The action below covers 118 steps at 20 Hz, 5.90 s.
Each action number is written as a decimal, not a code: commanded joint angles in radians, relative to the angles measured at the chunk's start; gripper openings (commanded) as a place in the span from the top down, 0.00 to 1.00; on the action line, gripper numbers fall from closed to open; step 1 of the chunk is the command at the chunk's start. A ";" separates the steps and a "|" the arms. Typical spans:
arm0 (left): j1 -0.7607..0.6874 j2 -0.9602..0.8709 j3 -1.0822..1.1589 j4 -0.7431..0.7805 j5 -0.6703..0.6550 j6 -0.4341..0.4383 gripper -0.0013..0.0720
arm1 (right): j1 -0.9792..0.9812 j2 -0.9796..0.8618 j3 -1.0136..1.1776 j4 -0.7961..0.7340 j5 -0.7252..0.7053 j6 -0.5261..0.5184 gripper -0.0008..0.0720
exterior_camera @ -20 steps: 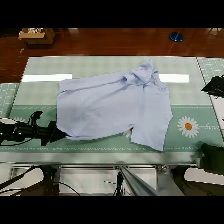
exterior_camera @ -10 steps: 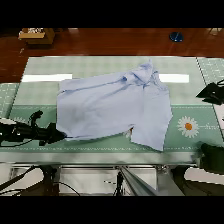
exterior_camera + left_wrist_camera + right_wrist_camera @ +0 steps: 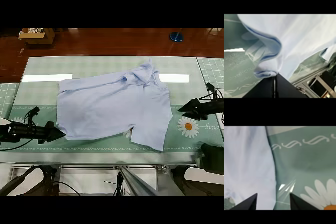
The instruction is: Fold the shirts.
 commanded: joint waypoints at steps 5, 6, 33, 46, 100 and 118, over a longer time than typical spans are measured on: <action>0.000 0.014 0.001 -0.122 -0.011 0.061 0.96 | 0.157 0.000 -0.129 0.039 -0.243 -0.019 0.40; 0.000 0.013 0.003 -0.150 -0.011 0.075 0.96 | 0.198 0.000 -0.129 0.040 -0.297 -0.010 0.43; 0.002 0.566 1.568 0.188 -0.023 -0.326 0.96 | 0.281 0.862 1.018 -0.393 -0.063 0.414 0.95; -0.092 0.577 1.211 0.289 -0.449 -0.282 0.96 | 0.277 0.719 0.937 -0.356 0.493 0.365 0.95; -0.419 -0.444 0.853 0.378 0.094 -0.144 0.96 | 0.580 -0.291 0.697 -0.677 -0.006 0.410 0.95; -0.318 -0.414 0.839 0.405 -0.280 -0.199 0.30 | 0.520 -0.263 0.701 -0.888 0.187 0.387 0.39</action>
